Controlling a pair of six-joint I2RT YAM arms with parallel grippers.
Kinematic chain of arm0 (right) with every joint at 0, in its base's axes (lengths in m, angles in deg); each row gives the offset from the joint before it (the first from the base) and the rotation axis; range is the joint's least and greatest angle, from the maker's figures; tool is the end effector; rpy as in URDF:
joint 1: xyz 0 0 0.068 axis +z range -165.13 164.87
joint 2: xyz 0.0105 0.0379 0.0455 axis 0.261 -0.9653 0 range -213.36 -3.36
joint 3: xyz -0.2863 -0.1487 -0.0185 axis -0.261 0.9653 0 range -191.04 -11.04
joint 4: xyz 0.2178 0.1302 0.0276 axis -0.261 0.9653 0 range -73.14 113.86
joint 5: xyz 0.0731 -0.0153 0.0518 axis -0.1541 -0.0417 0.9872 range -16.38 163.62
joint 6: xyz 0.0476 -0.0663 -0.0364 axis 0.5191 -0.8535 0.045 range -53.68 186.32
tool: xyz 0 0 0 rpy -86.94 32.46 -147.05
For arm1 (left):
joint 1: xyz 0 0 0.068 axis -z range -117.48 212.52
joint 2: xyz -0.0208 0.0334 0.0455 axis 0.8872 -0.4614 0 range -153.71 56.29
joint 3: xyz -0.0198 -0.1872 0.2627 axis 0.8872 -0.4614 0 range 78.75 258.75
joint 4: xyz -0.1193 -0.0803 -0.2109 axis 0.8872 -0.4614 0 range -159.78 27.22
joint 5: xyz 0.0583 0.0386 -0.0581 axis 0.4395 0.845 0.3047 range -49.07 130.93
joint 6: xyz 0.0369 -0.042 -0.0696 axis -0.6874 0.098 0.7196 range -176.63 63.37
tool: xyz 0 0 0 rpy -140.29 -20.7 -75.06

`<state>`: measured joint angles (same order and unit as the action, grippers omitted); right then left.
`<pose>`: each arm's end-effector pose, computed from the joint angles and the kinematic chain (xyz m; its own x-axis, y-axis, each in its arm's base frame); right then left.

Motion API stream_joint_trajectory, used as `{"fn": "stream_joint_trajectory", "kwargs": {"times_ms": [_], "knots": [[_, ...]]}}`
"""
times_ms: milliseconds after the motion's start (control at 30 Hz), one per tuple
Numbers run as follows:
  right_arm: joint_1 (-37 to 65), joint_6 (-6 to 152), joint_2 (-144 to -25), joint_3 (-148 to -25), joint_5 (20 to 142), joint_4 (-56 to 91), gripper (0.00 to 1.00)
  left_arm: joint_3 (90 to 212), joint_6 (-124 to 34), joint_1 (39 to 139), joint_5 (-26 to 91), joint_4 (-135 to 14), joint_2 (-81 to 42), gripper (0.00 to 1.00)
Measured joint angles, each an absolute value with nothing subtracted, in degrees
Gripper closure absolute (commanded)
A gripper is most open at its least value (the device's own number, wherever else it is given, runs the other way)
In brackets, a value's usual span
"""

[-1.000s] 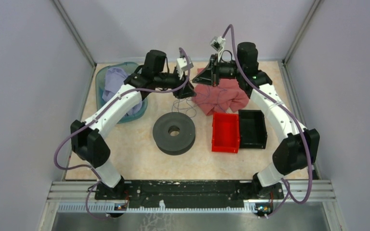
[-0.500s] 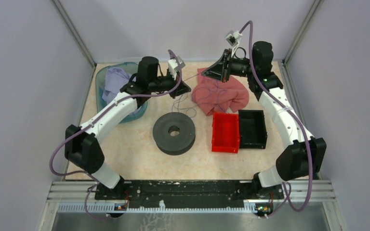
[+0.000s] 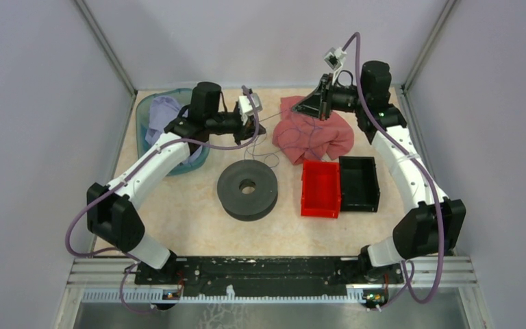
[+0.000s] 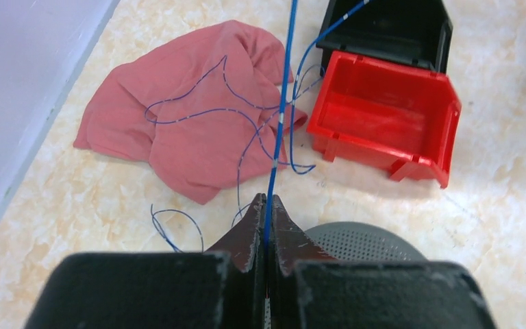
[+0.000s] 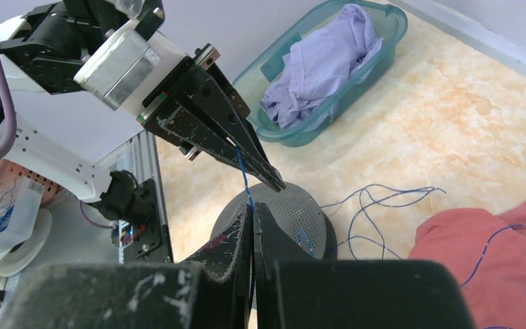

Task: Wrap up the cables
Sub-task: Adjust the cable at the center of the board.

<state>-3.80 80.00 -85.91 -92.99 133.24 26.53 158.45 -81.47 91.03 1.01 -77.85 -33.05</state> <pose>0.3106 0.1323 0.4637 -0.3901 0.0439 -0.9197 -0.8639 0.3281 0.3820 0.3132 -0.2283 0.3921 0.0356 0.3473 -0.9371 0.9514 0.2754 0.1382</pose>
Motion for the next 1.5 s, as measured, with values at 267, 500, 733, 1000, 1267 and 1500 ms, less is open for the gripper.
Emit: {"fn": "stream_joint_trajectory", "kwargs": {"times_ms": [267, 500, 733, 1000, 1267, 1500], "knots": [[-4.8, 77.7, -85.9, -94.0, 133.0, 30.6, 1.0, 159.0, -91.5, 91.0, 1.1, -84.4, -33.1, 0.93], [-7.1, 76.1, -85.3, -96.5, 131.9, 31.5, 1.0, 159.0, -94.5, 90.4, 2.1, -89.8, -33.1, 0.92], [-7.6, 74.1, -84.9, -99.2, 130.9, 33.1, 1.0, 158.9, -96.9, 90.4, 2.7, -93.0, -33.1, 0.78], [-7.8, 70.7, -84.6, -100.1, 127.3, 36.8, 1.0, 155.6, -99.0, 90.4, 3.2, -96.2, -31.0, 0.5], [-7.8, 70.9, -83.4, -98.7, 128.2, 35.8, 1.0, 152.3, -93.0, 90.4, -0.3, -92.3, -28.0, 0.36], [-6.3, 76.6, -82.4, -93.3, 134.0, 28.4, 1.0, 156.6, -76.1, 90.4, -5.7, -79.9, -29.8, 0.33]]}}
